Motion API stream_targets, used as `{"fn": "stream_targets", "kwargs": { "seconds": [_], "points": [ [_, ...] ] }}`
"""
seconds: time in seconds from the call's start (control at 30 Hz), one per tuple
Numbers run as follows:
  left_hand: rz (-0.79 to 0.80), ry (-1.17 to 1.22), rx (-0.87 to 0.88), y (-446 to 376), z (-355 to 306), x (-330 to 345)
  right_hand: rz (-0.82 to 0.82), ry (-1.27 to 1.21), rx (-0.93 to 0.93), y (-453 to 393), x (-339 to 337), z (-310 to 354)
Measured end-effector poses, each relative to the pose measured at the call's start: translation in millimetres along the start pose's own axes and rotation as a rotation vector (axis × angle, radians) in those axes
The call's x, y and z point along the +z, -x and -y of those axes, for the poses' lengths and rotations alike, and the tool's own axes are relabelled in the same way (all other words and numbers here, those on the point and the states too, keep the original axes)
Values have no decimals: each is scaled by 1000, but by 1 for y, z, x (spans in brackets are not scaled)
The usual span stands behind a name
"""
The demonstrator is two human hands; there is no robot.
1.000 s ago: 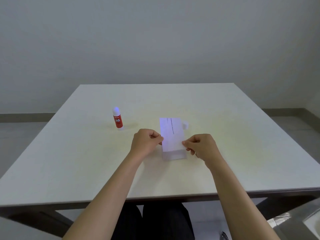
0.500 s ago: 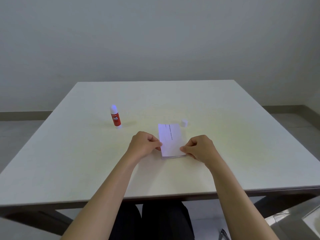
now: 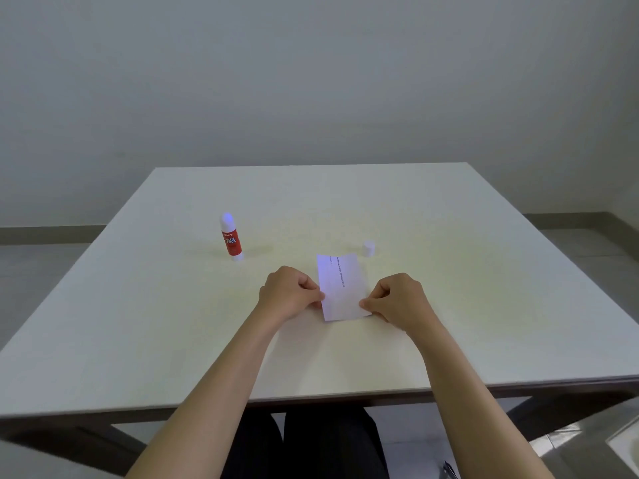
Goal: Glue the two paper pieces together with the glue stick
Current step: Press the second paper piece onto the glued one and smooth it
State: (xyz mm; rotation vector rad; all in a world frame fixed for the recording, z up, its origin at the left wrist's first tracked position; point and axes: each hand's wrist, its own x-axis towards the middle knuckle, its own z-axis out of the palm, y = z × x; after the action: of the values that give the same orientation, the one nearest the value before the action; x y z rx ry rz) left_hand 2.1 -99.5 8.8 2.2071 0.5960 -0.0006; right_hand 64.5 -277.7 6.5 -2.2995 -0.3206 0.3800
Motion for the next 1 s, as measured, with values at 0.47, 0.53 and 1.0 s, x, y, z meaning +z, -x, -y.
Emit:
{"fn": "stream_targets", "kwargs": {
  "seconds": [0.47,0.53,1.0],
  "points": [
    [-52,-193,54,-3,-3,7,-16,104,-11,-4,6,0],
    [-89,-240,72,-2,-3,10,-23,101,-21,-4,6,0],
    [124,-587,509,-17,19,4,-6,131,-40,-9,5,-1]
  ]
}}
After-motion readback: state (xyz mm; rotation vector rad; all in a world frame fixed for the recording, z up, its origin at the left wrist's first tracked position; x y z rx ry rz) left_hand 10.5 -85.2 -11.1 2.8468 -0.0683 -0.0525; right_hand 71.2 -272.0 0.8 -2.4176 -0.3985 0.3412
